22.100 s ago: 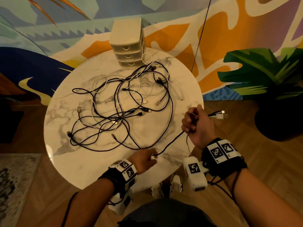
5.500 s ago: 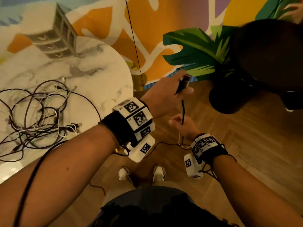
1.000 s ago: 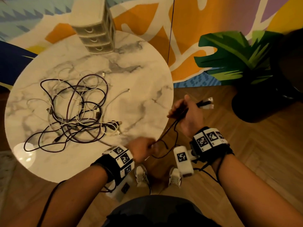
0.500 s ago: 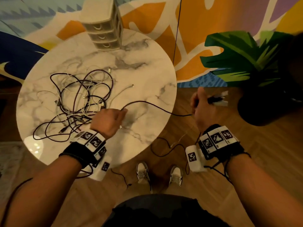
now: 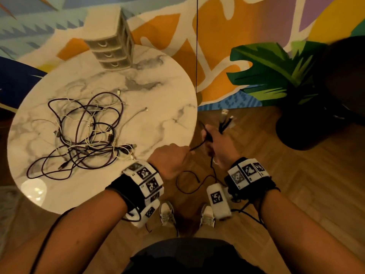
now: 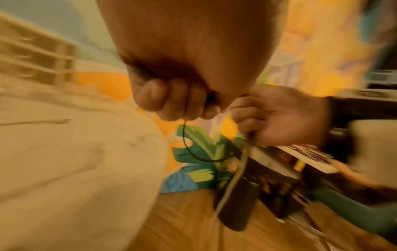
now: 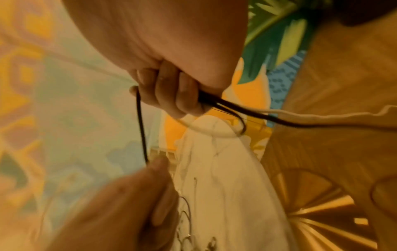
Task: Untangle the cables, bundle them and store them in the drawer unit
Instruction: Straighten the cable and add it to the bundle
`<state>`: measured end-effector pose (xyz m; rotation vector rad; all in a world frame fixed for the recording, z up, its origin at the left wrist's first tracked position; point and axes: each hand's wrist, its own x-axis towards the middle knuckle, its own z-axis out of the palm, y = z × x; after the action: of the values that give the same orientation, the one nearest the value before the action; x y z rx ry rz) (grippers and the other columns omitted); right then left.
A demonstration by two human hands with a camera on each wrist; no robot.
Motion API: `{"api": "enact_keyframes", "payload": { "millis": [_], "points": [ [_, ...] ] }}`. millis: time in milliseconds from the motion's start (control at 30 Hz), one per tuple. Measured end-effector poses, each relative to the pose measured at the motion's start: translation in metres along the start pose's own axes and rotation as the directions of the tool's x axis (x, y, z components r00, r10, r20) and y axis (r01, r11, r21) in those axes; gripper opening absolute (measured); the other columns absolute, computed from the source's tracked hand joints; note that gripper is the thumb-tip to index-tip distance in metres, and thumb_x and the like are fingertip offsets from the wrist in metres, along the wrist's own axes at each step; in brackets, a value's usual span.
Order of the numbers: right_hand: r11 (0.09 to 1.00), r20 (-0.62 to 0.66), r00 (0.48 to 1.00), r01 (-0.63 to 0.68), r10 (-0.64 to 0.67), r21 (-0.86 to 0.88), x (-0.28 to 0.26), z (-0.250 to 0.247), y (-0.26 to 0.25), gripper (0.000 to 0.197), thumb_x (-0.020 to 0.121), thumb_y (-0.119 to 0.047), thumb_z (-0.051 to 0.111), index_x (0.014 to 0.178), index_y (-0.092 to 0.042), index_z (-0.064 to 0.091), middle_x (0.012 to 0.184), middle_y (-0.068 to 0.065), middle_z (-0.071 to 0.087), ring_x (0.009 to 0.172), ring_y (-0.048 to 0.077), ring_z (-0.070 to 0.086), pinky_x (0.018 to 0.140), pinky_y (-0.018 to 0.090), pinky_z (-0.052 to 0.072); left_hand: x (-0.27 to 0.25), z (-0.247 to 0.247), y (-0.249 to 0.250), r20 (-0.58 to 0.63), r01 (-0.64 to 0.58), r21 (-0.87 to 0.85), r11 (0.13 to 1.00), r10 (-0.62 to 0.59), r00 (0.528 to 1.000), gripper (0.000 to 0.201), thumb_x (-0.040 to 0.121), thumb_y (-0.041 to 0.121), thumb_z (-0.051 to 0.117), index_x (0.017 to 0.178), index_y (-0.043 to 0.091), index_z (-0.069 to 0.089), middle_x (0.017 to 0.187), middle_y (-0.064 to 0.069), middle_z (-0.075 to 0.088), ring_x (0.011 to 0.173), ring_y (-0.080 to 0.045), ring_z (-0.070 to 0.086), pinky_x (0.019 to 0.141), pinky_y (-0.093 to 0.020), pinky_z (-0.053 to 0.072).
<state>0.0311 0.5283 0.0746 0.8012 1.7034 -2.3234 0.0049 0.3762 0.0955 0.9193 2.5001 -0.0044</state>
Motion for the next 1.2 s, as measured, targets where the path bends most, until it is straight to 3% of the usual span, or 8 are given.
{"api": "enact_keyframes", "payload": {
  "millis": [200,400,533,667,833,967,1100,1200],
  "points": [
    [0.990,-0.213,0.976,-0.024,0.053,0.139,-0.001,-0.016,-0.008,0.040,0.098,-0.034,0.042,0.061,-0.021,0.047,0.039,-0.010,0.030,0.033,0.005,0.024,0.034,0.018,0.018,0.020,-0.027,0.009,-0.091,0.031,-0.471,0.882,-0.084,0.992,0.048,0.099,0.041,0.035,0.056,0.020,0.036,0.056,0.004,0.041,0.057,-0.010,0.044,0.057,-0.029,0.028],
    [0.975,-0.210,0.974,-0.034,0.081,0.218,-0.005,-0.023,0.001,0.042,0.100,-0.030,0.038,0.059,-0.020,0.038,0.040,-0.009,0.031,0.032,0.005,0.025,0.036,0.019,0.017,0.025,-0.052,0.055,-0.156,-0.135,-0.977,0.163,-0.126,0.980,0.048,0.098,0.013,0.040,0.052,0.021,0.032,0.042,0.010,0.025,0.036,-0.005,0.020,0.036,-0.015,0.019],
    [0.967,-0.260,0.961,-0.024,0.092,0.254,0.005,-0.028,-0.007,0.044,0.100,-0.031,0.037,0.058,-0.021,0.038,0.037,-0.010,0.031,0.031,0.006,0.024,0.035,0.017,0.016,0.028,-0.045,0.067,-0.062,-0.077,-0.995,-0.066,-0.208,0.976,0.051,0.098,0.024,0.039,0.049,0.020,0.028,0.039,0.006,0.022,0.034,-0.010,0.015,0.038,-0.013,0.012],
    [0.973,-0.368,0.920,-0.054,0.137,0.226,0.017,-0.053,-0.013,0.037,0.098,-0.036,0.041,0.065,-0.020,0.046,0.036,-0.010,0.034,0.030,0.006,0.027,0.035,0.018,0.021,0.019,-0.030,0.069,-0.072,-0.064,-0.996,0.057,-0.157,0.985,0.046,0.098,0.018,0.040,0.054,0.017,0.028,0.041,0.005,0.022,0.034,-0.009,0.018,0.036,-0.016,0.017],
    [0.981,-0.246,0.959,-0.098,0.138,0.168,0.002,-0.026,0.004,0.043,0.100,-0.030,0.041,0.058,-0.017,0.041,0.031,-0.011,0.038,0.026,-0.001,0.034,0.030,0.015,0.026,0.031,-0.053,0.088,-0.231,-0.240,-0.971,0.007,-0.297,0.927,0.060,0.098,0.014,0.039,0.039,0.022,0.033,0.032,0.004,0.027,0.030,-0.014,0.022,0.038,-0.020,0.021],
    [0.989,-0.340,0.930,-0.120,0.142,0.084,0.010,-0.046,-0.006,0.038,0.097,-0.039,0.044,0.066,-0.019,0.051,0.043,-0.010,0.048,0.042,0.006,0.044,0.043,0.022,0.033,0.031,-0.027,0.060,-0.295,-0.226,-0.945,0.238,-0.313,0.903,0.054,0.097,0.032,0.044,0.045,0.023,0.037,0.040,0.008,0.032,0.039,-0.015,0.027,0.046,-0.030,0.024],
    [0.996,-0.375,0.926,0.001,-0.034,-0.088,0.006,-0.081,-0.009,0.040,0.099,-0.038,0.040,0.066,-0.019,0.053,0.056,-0.004,0.045,0.046,0.007,0.039,0.045,0.021,0.032,0.021,0.026,0.040,-0.030,0.007,-0.759,0.651,-0.046,0.998,0.050,0.094,0.051,0.039,0.063,0.013,0.050,0.054,0.003,0.043,0.050,-0.014,0.039,0.058,-0.035,0.036],
    [0.981,-0.409,0.906,0.028,-0.106,-0.193,0.000,-0.098,-0.010,0.042,0.099,-0.038,0.037,0.068,-0.015,0.055,0.060,-0.003,0.051,0.050,0.007,0.044,0.049,0.020,0.034,0.024,0.059,0.040,0.109,0.053,-0.600,0.799,0.016,0.994,0.049,0.099,0.044,0.033,0.062,0.019,0.053,0.054,0.003,0.056,0.055,-0.015,0.054,0.067,-0.031,0.046]
  ]
}}
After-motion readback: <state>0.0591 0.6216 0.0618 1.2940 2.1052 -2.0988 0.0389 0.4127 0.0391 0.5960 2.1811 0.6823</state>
